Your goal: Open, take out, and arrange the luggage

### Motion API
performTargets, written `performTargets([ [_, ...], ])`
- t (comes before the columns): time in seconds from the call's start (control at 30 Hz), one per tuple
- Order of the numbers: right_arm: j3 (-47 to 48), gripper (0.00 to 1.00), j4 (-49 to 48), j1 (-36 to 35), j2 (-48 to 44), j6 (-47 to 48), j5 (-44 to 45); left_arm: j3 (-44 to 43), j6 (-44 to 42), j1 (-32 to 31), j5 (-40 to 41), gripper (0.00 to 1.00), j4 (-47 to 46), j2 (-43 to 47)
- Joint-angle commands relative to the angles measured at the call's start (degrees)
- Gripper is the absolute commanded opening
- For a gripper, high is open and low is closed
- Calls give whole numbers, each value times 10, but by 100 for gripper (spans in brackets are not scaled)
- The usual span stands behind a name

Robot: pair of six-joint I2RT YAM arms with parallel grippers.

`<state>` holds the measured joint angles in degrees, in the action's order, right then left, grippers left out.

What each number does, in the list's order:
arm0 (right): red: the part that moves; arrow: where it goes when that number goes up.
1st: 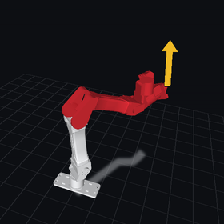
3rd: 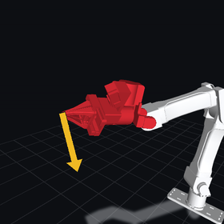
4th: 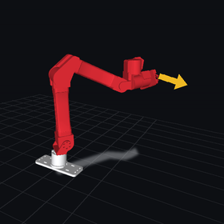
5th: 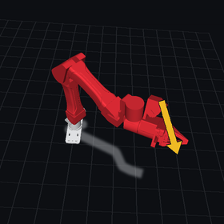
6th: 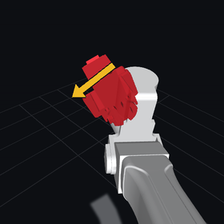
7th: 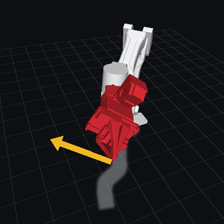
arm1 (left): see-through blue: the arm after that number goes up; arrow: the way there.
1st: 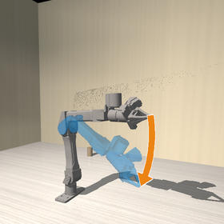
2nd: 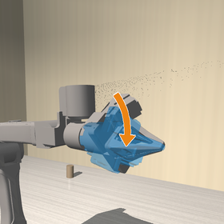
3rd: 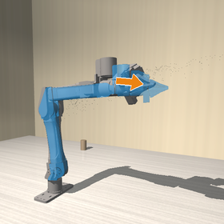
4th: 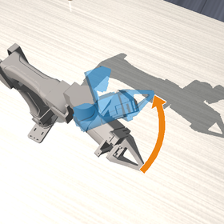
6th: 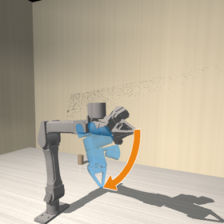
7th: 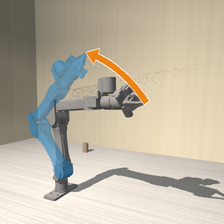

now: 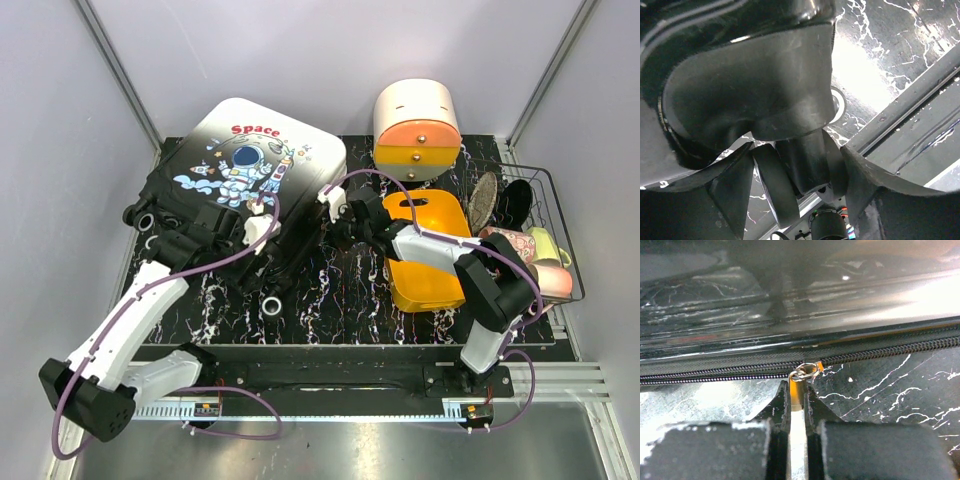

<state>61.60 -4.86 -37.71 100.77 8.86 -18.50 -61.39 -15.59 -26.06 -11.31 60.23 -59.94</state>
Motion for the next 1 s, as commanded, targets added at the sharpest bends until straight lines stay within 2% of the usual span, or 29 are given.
performTargets([
  [0.0,26,0,-10,1,-16,-31,-26,9,-20,12,65,52,-1,25],
  [0.13,25,0,-1,-8,-18,-56,-29,0,-65,62,67,33,49,51],
  [0.17,24,0,3,-10,-22,-61,-29,-5,-77,99,65,29,59,58],
  [0.2,21,0,4,-15,-23,-72,-30,-7,-105,121,61,19,80,62],
  [0.27,19,0,6,-16,-28,-85,-30,-8,-140,191,44,9,97,71],
  [0.3,19,0,7,-16,-28,-100,-27,-8,-177,210,39,0,111,75],
  [0.37,23,0,13,-16,-26,-102,-14,-2,-203,249,33,0,114,86],
  [0.63,47,0,46,27,-26,-104,-22,24,-272,277,60,0,110,107],
  [0.73,46,0,71,62,-26,-100,-59,30,-276,289,54,0,104,105],
  [0.9,65,0,93,106,-12,-119,-183,26,-276,298,45,0,98,96],
  [0.93,69,3,103,106,-8,-117,-190,23,-275,298,42,0,97,92],
  [0.97,72,14,105,106,-6,-116,-189,19,-269,298,37,0,97,90],
])
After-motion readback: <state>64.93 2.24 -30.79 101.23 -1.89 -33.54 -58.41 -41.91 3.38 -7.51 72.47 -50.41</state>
